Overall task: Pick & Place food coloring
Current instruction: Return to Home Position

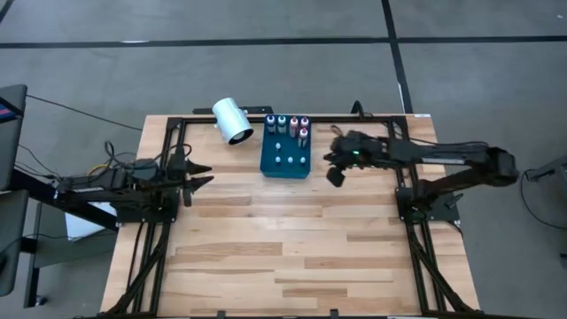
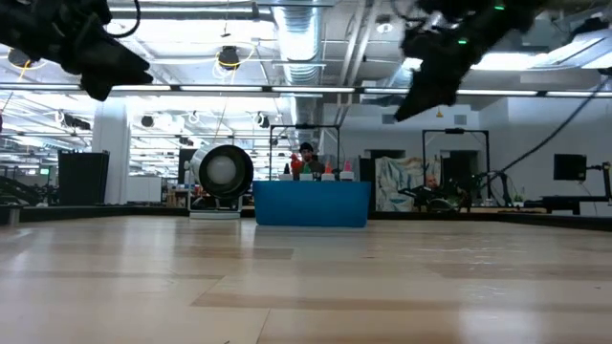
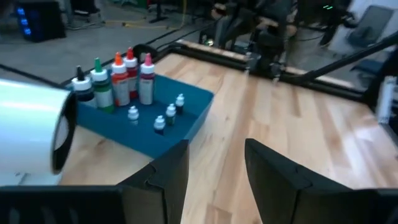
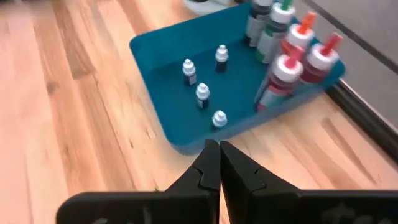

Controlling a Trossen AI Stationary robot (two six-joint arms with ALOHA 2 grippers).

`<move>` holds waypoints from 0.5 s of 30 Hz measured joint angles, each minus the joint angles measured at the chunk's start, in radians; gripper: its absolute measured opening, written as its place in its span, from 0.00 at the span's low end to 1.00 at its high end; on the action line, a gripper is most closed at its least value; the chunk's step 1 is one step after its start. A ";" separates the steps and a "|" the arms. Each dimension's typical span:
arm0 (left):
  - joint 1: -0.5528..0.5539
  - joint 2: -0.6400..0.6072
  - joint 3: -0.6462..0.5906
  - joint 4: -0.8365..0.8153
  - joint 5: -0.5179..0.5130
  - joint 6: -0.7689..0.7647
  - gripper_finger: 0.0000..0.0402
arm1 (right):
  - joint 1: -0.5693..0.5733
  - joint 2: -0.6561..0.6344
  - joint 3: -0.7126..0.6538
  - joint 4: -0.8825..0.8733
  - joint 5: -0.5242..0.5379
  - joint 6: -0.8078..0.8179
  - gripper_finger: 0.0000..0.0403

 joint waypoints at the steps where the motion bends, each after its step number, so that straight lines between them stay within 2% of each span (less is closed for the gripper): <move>1: 0.000 -0.010 0.000 -0.001 0.012 0.000 0.37 | -0.001 -0.043 -0.036 0.012 0.000 0.020 0.00; 7: 0.000 -0.046 -0.004 0.070 0.008 -0.003 0.37 | 0.018 -0.279 -0.191 0.045 0.002 0.074 0.00; 12: 0.000 -0.045 -0.136 0.371 0.029 0.034 0.37 | 0.034 -0.427 -0.269 0.087 0.005 0.081 0.00; 15: 0.000 -0.045 -0.227 0.497 0.064 -0.016 0.37 | 0.038 -0.501 -0.309 0.100 0.004 0.101 0.00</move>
